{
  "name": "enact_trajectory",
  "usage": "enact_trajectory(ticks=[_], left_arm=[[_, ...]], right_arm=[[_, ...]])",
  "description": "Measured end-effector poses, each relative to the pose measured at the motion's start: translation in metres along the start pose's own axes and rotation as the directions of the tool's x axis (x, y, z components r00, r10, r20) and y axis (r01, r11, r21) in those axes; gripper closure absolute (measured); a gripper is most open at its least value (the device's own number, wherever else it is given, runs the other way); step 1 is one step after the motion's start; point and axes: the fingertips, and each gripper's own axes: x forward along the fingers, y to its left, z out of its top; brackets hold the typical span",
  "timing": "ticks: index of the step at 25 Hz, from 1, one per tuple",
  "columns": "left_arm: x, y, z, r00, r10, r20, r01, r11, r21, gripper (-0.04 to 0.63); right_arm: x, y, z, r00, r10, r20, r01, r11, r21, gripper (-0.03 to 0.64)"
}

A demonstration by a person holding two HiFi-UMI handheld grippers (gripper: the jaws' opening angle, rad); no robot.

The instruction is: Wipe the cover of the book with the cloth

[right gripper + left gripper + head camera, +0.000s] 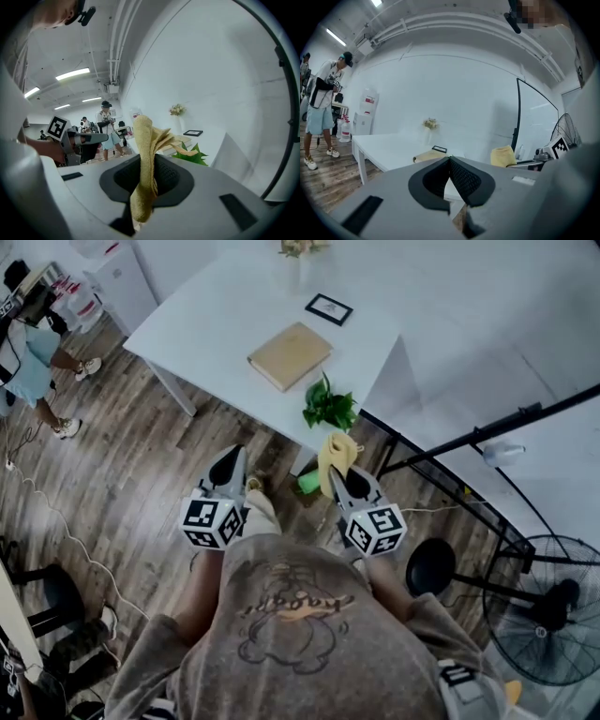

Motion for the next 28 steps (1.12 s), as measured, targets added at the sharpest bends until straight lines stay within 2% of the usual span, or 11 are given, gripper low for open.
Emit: enact_trajectory(ticks=[9, 18, 28], left_arm=[[0.093, 0.066, 0.034, 0.997, -0.057, -0.045, 0.058, 0.998, 0.015, 0.592], [0.182, 0.131, 0.072, 0.986, -0.150, -0.070, 0.152, 0.988, 0.035, 0.592], [0.238, 0.164, 0.069, 0.976, -0.192, -0.106, 0.194, 0.981, 0.009, 0.592]], right_arm=[[0.098, -0.032, 0.043, 0.999, -0.048, -0.012, 0.048, 0.999, 0.007, 0.554], [0.191, -0.056, 0.084, 0.993, -0.117, 0.004, 0.117, 0.993, 0.017, 0.554], [0.243, -0.073, 0.101, 0.990, -0.139, -0.005, 0.139, 0.990, 0.008, 0.554]])
